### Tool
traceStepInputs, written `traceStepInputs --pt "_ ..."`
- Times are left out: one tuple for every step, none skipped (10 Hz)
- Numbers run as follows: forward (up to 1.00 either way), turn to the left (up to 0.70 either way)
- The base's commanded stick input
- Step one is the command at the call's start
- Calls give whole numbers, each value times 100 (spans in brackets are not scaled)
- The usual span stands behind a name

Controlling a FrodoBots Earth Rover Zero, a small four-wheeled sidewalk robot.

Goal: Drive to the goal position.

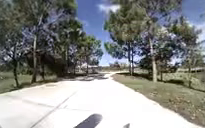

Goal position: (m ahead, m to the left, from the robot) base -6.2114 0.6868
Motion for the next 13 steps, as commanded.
traceStepInputs --pt "85 0" --pt "85 0" --pt "85 0" --pt "85 0" --pt "85 0" --pt "85 0" --pt "85 0" --pt "85 0" --pt "85 0" --pt "85 0" --pt "85 0" --pt "85 0" --pt "85 0"
